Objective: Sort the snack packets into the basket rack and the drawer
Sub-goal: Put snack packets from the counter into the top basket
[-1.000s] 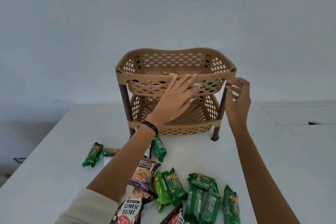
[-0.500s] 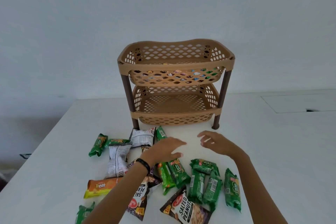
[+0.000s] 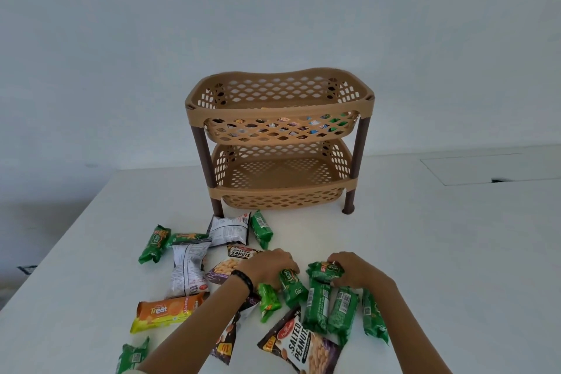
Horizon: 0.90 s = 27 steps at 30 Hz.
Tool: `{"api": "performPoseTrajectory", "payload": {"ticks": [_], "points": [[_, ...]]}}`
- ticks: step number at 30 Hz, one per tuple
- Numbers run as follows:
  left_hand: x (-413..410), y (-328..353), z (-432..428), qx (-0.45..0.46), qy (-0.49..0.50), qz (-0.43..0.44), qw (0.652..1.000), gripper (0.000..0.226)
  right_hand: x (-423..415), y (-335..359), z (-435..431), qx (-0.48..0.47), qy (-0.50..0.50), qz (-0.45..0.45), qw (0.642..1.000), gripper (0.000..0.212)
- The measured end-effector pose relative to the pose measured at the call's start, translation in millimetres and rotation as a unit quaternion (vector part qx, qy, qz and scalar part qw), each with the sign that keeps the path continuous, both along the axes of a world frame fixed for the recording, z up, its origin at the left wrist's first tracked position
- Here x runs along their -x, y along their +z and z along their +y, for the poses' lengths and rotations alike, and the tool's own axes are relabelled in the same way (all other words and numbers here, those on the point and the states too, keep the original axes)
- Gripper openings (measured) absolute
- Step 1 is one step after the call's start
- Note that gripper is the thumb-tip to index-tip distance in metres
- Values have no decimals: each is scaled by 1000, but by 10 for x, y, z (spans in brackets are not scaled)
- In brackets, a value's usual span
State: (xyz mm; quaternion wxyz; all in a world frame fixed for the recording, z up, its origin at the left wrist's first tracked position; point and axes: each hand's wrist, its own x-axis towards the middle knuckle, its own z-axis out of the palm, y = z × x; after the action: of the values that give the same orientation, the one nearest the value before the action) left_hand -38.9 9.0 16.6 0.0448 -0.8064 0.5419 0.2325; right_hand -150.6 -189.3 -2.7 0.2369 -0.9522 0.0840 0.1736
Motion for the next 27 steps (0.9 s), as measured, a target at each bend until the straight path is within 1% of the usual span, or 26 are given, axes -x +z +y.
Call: {"api": "performPoseTrajectory", "payload": {"ticks": [8,15,18,21,24,27], "points": [[-66,0,29,55,-24,-18,998,48,-8,-20,-19,59,10,-28,998,43],[-198,26,121,159,30,11,987,46,-90,245,-57,49,-25,-148,987,38],[-288,97,160,200,38,10,979,47,-165,431,-84,28,-31,-189,981,40],[-376,180,193,225,42,1,973,49,-258,655,-105,-19,-27,-232,972,44],[-457,301,207,241,40,-6,970,50,-352,932,-79,-80,-16,-298,951,45],[-533,480,224,248,31,-19,968,49,-470,1250,-20,-102,7,-361,927,45]]}}
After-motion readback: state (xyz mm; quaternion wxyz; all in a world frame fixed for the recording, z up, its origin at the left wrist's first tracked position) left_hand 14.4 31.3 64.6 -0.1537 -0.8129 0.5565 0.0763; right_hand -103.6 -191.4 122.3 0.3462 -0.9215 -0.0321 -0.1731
